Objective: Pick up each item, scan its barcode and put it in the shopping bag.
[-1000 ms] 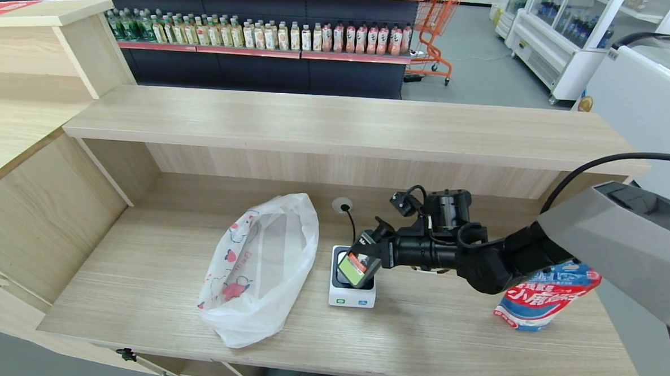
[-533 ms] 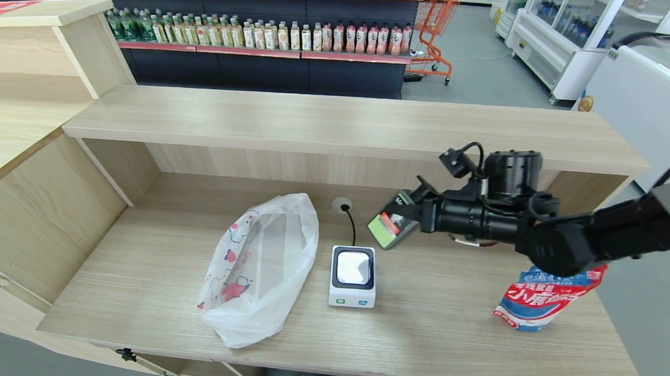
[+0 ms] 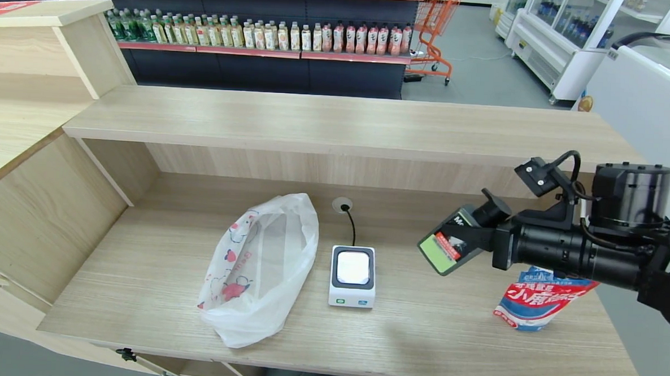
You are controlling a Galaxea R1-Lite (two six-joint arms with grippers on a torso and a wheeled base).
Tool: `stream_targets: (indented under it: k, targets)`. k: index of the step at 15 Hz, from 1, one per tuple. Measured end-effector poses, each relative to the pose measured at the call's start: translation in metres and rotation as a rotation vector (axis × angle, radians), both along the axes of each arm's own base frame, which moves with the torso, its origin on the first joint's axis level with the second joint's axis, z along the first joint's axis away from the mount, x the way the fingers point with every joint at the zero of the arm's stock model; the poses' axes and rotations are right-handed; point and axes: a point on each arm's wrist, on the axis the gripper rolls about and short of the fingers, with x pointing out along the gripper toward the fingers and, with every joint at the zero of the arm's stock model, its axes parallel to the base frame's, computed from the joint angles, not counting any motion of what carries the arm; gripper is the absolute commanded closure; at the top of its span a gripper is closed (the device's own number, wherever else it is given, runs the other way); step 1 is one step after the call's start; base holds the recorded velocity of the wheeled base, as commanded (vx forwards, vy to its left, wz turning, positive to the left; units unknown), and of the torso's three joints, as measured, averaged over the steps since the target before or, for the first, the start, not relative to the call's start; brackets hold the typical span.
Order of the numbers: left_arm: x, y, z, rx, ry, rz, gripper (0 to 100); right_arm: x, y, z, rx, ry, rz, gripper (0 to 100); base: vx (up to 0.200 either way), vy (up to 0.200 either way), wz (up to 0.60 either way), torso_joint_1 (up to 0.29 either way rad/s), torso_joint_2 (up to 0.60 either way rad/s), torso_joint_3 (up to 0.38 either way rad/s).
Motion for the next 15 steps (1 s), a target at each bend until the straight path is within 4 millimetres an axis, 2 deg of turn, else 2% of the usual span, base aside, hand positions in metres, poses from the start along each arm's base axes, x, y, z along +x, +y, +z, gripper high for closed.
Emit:
stream_targets:
  k: [1, 7, 10, 13, 15]
  targets:
    - [0.0, 0.0, 0.0, 0.0, 0.0, 0.0, 0, -0.004, -0.002, 0.002, 0.015, 0.009, -0.006, 100, 0.0, 0.0, 0.0, 0.0, 0.0, 0.0]
    - [0.0, 0.0, 0.0, -0.018, -0.001, -0.001, 0, -0.018, -0.005, 0.008, 0.06, 0.027, -0.013, 100, 0.0, 0.2, 0.0, 0.005, 0.0, 0.002]
    - [0.0, 0.0, 0.0, -0.018, -0.001, 0.0, 0, -0.016, -0.005, 0.011, 0.088, 0.042, -0.022, 100, 0.0, 0.2, 0.0, -0.004, 0.0, 0.002]
    - [0.0, 0.0, 0.0, -0.015, 0.0, 0.001, 0, -0.01, 0.001, 0.005, 0.078, 0.065, -0.011, 100, 0.0, 0.2, 0.0, 0.007, 0.0, 0.002]
    - [0.0, 0.0, 0.0, -0.01, 0.0, 0.0, 0, 0.002, 0.008, 0.0, 0.062, 0.069, 0.001, 100, 0.0, 0.2, 0.0, 0.002, 0.0, 0.005]
